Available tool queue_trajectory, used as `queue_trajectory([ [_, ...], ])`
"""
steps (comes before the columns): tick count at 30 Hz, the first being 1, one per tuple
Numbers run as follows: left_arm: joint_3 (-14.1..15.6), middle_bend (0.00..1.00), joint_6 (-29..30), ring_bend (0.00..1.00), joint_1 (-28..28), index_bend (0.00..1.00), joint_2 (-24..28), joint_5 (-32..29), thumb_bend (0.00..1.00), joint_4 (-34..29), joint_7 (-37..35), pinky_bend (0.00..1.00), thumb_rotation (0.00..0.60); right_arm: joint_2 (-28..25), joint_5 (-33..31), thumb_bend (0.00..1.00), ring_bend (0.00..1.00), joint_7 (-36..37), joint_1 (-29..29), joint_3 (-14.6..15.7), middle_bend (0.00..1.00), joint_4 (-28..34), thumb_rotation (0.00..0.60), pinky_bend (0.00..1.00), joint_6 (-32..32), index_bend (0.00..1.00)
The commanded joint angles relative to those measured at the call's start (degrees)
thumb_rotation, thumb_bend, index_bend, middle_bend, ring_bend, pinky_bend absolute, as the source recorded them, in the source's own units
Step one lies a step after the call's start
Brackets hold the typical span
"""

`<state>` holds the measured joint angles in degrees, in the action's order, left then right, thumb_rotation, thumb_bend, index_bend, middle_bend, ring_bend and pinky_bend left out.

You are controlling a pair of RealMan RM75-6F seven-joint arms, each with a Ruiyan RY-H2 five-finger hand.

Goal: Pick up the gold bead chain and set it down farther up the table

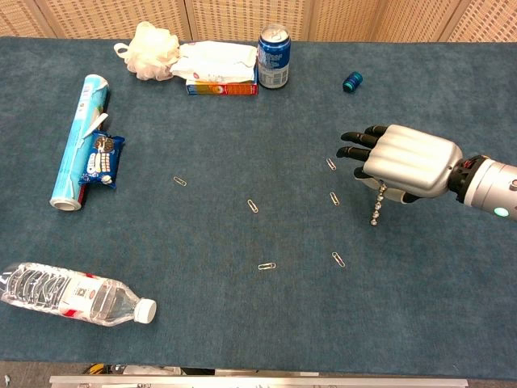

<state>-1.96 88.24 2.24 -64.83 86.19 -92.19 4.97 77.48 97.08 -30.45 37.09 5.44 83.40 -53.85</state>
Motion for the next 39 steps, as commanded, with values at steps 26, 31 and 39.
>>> queue_trajectory([
  [26,0.1,0.45,0.5,0.33,-0.3,0.5,0.4,0.5,0.14,0.1,-0.9,0.51,0.6,3.0,-3.1,0.26,0.07,-4.9,3.3,-4.3,0.16,3.1,0.6,0.23,3.2,0.58],
  [31,0.1,0.45,0.4,0.33,-0.3,0.5,0.4,0.6,0.14,0.1,-0.8,0.51,0.6,3.6,-3.5,0.26,0.07,-5.1,3.7,-4.4,0.16,2.6,0.6,0.23,3.8,0.58],
  [39,0.1,0.45,0.3,0.33,-0.2,0.5,0.4,0.5,0.14,0.1,-0.7,0.51,0.6,3.1,-4.3,0.26,0.07,-4.9,3.7,-5.1,0.16,2.3,0.6,0.23,2.9,0.58],
])
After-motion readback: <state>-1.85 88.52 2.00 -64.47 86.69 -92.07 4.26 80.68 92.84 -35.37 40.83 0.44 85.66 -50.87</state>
